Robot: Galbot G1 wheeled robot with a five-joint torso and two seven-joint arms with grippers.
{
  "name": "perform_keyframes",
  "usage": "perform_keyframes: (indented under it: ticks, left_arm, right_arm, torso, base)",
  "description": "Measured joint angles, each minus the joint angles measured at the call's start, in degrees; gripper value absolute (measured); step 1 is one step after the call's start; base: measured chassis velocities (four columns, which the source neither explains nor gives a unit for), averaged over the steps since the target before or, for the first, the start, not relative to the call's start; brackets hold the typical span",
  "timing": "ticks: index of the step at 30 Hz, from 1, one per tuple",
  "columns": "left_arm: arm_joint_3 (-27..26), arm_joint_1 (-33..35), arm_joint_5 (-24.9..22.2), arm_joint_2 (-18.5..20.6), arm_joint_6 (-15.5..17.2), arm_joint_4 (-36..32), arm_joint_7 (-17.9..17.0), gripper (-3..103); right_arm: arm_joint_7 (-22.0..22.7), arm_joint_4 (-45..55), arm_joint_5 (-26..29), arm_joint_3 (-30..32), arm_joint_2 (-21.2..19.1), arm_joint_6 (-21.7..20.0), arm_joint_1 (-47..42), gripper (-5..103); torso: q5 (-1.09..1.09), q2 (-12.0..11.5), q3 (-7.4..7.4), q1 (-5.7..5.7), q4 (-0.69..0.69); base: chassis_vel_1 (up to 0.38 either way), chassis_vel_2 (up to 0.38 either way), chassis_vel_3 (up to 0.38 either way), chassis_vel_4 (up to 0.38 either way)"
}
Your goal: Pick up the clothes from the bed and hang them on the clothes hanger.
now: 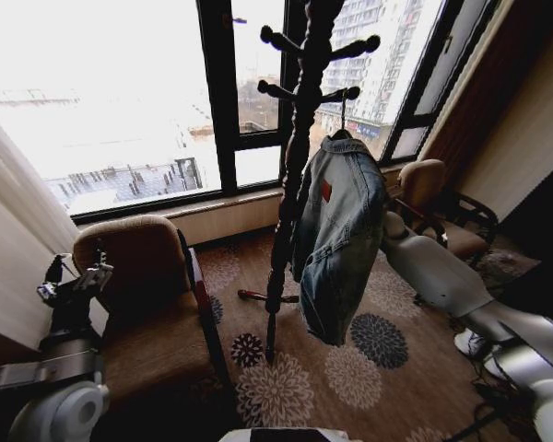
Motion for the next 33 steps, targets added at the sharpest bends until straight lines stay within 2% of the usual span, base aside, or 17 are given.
perform_keyframes:
  ticks: [4,5,6,8,9,11,12,13,15,18,19,21,22,23,24,26,33]
  left_arm:
    - [-0.1,0.0,-0.1,0.1,0.0,0.0,0.0,100]
    - [-0.1,0.0,-0.2,0.1,0.0,0.0,0.0,100]
    - [-0.1,0.0,-0.2,0.1,0.0,0.1,0.0,100]
    - [-0.1,-0.1,-0.3,0.2,0.0,0.1,0.0,100]
    - [-0.1,-0.1,-0.3,0.2,0.0,0.1,0.0,100]
    - [-0.1,-0.2,-0.3,0.2,0.0,0.2,0.0,100]
    - [-0.1,-0.3,-0.3,0.2,0.0,0.3,0.0,100]
    - [-0.1,-0.3,-0.3,0.2,0.0,0.3,0.0,100]
    - [-0.1,-0.4,-0.3,0.2,0.0,0.4,0.0,100]
    - [0.0,-0.6,-0.3,0.3,0.0,0.6,0.0,100]
    - [0.0,-0.6,-0.3,0.3,0.0,0.6,0.0,100]
    - [0.0,-0.7,-0.3,0.4,0.0,0.7,0.0,100]
    - [0.0,-0.7,-0.3,0.4,0.0,0.7,0.0,100]
    - [0.0,-0.8,-0.3,0.5,0.0,0.7,0.0,100]
    - [0.0,-0.8,-0.3,0.5,0.0,0.7,0.0,100]
    - [0.0,-0.8,-0.5,0.7,0.0,0.9,0.0,100]
    - [-0.2,-0.9,-0.8,1.2,0.0,1.1,0.0,100]
  right_arm:
    - [0.4,0.6,0.1,0.0,0.1,0.1,-0.2,11]
    - [0.6,0.9,0.4,0.0,0.1,0.3,-0.5,20]
    - [0.7,1.2,0.5,0.0,0.1,0.4,-0.6,20]
    - [0.7,1.6,0.5,0.0,0.1,0.7,-1.1,31]
    - [0.7,1.6,0.5,0.0,0.1,0.7,-1.1,31]
    - [0.7,2.2,0.5,0.0,0.0,1.1,-1.9,42]
    - [0.7,2.5,0.5,0.1,-0.1,1.2,-2.2,42]
    - [0.7,3.1,0.5,0.2,-0.3,1.4,-2.8,53]
    - [0.6,3.7,0.5,0.4,-0.5,1.6,-3.3,53]
    - [0.3,5.5,0.4,0.7,-1.3,2.2,-5.0,69]
    - [0.3,5.5,0.4,0.7,-1.3,2.2,-5.0,69]
    - [-0.2,6.5,0.4,0.9,-1.8,2.6,-6.4,80]
    - [-0.3,6.8,0.4,1.0,-1.9,2.7,-6.8,80]
    - [-0.3,7.5,0.3,1.2,-2.1,2.8,-7.8,85]
    - [-0.3,7.5,0.3,1.2,-2.1,2.8,-7.8,85]
    - [-0.2,9.6,0.1,2.0,-2.8,3.0,-10.8,95]
    - [0.6,11.9,-1.0,3.7,-3.3,4.1,-14.9,100]
  torso:
    - [0.00,0.0,0.00,0.01,-0.01]
    - [0.01,0.0,0.00,0.00,-0.01]
    - [0.00,0.0,0.00,0.00,-0.02]
    - [-0.01,0.0,-0.01,0.00,-0.03]
    - [-0.01,0.0,-0.01,0.00,-0.03]
    - [-0.01,0.0,-0.01,0.00,-0.03]
    - [-0.01,0.0,-0.01,0.00,-0.03]
    - [0.00,0.0,-0.01,0.00,-0.03]
    - [-0.01,0.0,-0.01,0.00,-0.03]
    - [-0.01,0.0,0.00,0.00,-0.02]
    - [-0.01,0.0,0.00,0.00,-0.02]
    - [-0.01,0.0,-0.01,0.00,-0.02]
    - [-0.01,0.0,0.00,0.00,-0.02]
    - [-0.01,0.0,-0.01,0.00,-0.02]
    - [-0.01,0.0,-0.01,0.00,-0.02]
    - [0.00,0.0,0.00,0.00,-0.02]
    - [0.00,0.0,0.00,0.00,-0.01]
  base:
    - [0.000,0.000,0.000,0.000]
    - [0.000,0.000,0.000,0.000]
    - [0.000,0.000,0.000,0.000]
    - [0.000,0.000,0.000,0.000]
    - [0.000,0.000,0.000,0.000]
    - [0.000,0.000,0.000,0.000]
    - [0.000,0.000,0.000,0.000]
    - [0.000,0.000,0.000,0.000]
    - [0.000,0.000,0.000,0.000]
    - [0.000,0.000,0.000,0.000]
    - [0.000,0.000,0.000,0.000]
    - [0.000,0.000,0.000,0.000]
    - [0.000,0.000,0.000,0.000]
    - [0.000,0.000,0.000,0.000]
    - [0.000,0.000,0.000,0.000]
    - [0.000,0.000,0.000,0.000]
    - [0.000,0.000,0.000,0.000]
